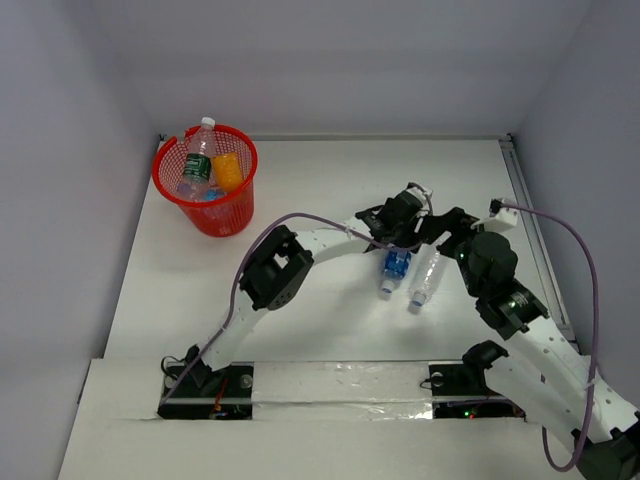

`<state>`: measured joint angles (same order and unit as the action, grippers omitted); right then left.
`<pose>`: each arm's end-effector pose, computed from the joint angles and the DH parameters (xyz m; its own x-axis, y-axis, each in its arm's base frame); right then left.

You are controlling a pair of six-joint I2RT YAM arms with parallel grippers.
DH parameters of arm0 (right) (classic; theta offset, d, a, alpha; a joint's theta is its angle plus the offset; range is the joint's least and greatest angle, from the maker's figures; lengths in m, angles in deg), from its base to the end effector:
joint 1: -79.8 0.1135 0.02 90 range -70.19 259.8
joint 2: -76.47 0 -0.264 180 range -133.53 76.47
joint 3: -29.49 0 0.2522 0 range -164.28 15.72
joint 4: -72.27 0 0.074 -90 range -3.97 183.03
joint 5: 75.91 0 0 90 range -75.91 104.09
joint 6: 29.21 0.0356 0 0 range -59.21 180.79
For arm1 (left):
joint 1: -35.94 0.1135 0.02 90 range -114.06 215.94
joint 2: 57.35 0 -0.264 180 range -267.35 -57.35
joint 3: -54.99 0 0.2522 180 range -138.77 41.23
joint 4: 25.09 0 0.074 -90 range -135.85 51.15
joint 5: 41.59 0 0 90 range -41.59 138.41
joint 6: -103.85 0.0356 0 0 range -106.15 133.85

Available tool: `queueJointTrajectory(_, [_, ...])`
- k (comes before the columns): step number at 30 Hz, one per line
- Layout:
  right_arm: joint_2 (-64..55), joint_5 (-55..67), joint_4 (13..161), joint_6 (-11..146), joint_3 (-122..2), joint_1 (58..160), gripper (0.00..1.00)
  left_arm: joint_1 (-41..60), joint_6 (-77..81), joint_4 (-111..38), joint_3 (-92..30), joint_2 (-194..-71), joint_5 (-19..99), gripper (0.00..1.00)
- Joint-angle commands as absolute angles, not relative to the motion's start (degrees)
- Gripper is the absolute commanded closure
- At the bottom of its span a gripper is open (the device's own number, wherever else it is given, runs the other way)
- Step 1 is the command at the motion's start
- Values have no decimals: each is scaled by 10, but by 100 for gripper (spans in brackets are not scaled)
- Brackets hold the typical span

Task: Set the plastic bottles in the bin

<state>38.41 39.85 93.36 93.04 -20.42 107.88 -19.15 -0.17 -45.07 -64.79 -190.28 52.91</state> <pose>0.1517 0.0634 0.3110 -0.1441 0.4678 -0.8720 0.0372 0.8831 0.4677 0.3097 -0.4388 0.1896 -0.4924 0.2836 -0.8229 0.6809 0.7144 -0.1613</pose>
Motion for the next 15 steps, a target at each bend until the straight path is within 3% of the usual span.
queueJointTrajectory(1, [401, 432, 949, 960, -180, 1064, 18, -181, -8, -422, -641, -1887, 538, 35])
queueJointTrajectory(7, [432, 463, 970, 977, -174, 1025, 14, -163, -29, -363, -543, -1816, 537, 60])
queueJointTrajectory(15, [375, 373, 962, 967, -171, 945, 12, -144, -45, -281, -396, -1628, 539, 62])
